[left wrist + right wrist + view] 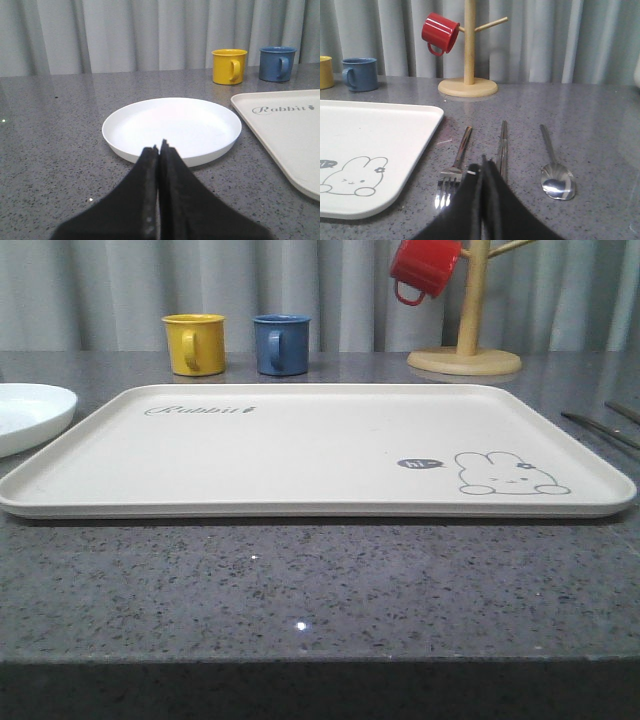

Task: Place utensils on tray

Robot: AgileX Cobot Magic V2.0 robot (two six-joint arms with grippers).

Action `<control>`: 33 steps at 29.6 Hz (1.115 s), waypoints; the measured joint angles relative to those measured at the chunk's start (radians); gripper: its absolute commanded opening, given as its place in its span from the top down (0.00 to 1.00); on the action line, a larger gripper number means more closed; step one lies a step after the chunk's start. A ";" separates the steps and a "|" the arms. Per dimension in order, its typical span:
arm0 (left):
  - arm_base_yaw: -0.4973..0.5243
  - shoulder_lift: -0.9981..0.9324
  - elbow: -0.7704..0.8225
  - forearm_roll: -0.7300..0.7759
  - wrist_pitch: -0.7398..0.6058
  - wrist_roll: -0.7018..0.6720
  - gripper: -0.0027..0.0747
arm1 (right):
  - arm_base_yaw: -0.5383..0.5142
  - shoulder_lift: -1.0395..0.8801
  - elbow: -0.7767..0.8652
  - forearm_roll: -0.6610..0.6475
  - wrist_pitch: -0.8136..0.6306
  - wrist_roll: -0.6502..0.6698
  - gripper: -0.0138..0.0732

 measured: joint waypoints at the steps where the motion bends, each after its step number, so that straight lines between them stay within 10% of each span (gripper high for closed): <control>1: 0.000 0.000 0.000 0.000 0.000 0.000 0.99 | 0.000 0.000 0.000 0.000 0.000 0.000 0.92; 33: 0.000 0.000 -0.100 0.000 -0.053 0.000 0.99 | 0.000 0.000 -0.125 0.000 0.012 0.000 0.92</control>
